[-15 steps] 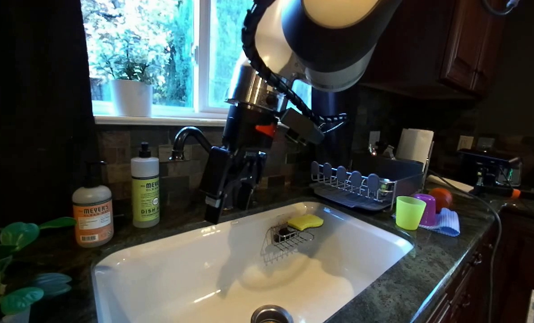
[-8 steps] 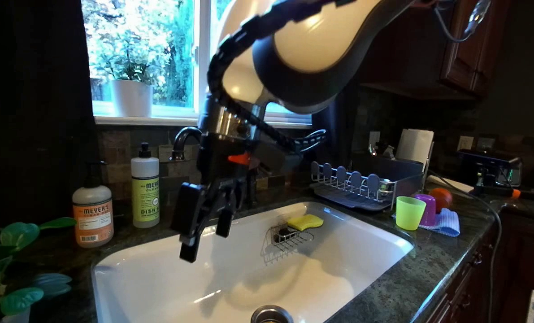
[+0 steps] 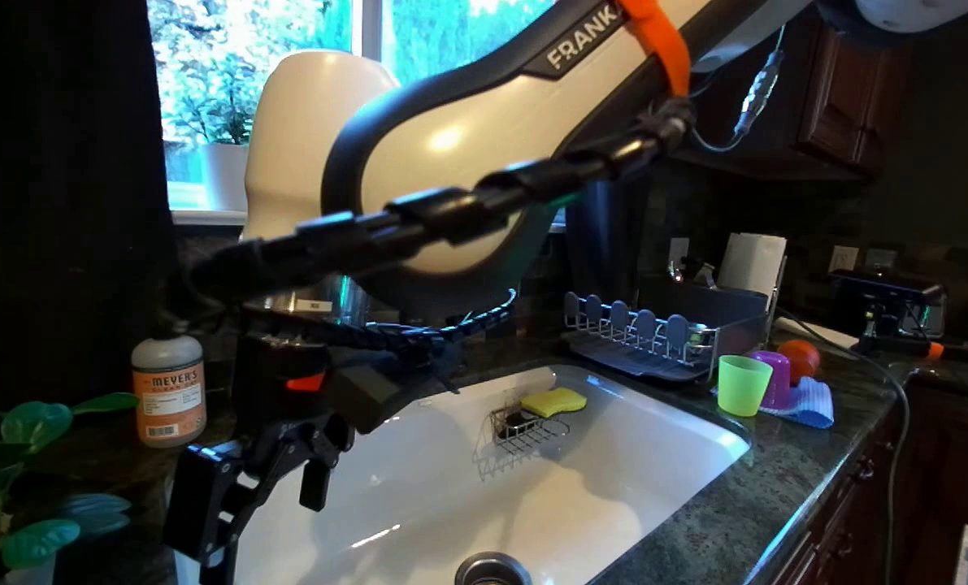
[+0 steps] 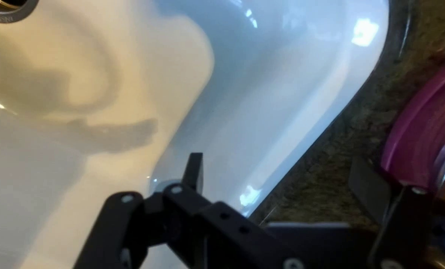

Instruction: Move the clear lid to the sink

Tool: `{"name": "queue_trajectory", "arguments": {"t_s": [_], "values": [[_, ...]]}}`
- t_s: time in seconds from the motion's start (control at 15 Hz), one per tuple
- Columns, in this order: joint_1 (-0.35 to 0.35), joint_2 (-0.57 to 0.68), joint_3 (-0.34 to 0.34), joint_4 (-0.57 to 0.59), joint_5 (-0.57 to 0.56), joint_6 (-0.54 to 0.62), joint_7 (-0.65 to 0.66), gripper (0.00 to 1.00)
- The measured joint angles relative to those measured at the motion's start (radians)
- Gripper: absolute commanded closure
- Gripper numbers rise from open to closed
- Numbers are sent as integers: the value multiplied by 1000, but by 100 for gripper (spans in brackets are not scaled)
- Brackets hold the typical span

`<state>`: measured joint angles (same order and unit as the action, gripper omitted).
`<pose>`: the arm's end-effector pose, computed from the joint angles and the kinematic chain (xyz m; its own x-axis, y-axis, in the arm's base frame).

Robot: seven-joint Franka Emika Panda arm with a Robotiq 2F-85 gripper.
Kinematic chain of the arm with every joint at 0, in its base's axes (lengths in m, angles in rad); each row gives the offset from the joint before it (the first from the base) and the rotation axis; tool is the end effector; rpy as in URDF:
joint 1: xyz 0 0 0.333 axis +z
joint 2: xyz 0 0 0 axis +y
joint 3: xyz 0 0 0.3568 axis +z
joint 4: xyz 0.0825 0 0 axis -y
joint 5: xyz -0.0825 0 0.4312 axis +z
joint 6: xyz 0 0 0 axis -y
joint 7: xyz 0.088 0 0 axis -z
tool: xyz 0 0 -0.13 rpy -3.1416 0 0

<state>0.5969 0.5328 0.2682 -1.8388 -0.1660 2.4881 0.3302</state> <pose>0.4752 0.5355 0.2394 0.8124 0.5690 0.1276 0.5791 -0.8129 -0.0616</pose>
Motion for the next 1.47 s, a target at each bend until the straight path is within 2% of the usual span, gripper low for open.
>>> {"name": "queue_trajectory", "arguments": {"t_s": [0.2, 0.47, 0.8, 1.07, 1.47], "values": [[60, 18, -41, 20, -20, 4, 51, 0], [57, 18, -46, 24, -5, 5, 55, 0], [70, 61, -41, 70, 105, 82, 105, 0], [110, 109, -64, 116, 113, 83, 173, 0], [142, 165, -76, 164, 115, 73, 177, 0]]}}
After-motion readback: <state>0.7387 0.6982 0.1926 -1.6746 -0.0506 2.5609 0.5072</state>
